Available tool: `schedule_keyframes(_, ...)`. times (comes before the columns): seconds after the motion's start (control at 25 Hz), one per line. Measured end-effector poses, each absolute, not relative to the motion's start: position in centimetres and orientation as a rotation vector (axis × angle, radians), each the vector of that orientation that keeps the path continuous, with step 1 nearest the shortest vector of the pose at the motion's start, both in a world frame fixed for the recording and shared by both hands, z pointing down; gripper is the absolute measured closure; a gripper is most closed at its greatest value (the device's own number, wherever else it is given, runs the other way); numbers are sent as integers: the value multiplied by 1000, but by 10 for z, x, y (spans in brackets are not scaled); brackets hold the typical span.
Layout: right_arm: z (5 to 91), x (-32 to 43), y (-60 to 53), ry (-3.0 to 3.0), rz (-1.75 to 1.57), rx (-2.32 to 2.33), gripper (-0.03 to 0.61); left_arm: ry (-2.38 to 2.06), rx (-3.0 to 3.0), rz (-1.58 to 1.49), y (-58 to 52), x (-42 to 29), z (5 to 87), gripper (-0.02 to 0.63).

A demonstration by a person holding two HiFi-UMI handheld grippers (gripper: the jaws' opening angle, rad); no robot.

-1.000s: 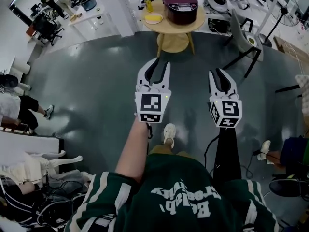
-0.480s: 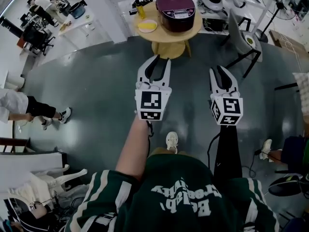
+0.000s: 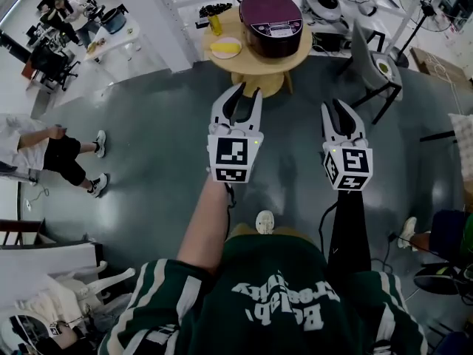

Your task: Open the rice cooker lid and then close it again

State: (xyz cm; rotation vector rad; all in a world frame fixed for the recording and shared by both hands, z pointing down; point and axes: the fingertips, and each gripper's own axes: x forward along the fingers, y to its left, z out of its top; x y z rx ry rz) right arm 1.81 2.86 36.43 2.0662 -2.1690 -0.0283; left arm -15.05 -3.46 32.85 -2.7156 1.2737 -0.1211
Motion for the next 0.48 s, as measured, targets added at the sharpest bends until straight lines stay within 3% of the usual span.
schedule_keyframes(0.48, 364, 36, -14, -2186, -42, 2070, 476, 1250, -2736, -109, -78, -128, 322, 511)
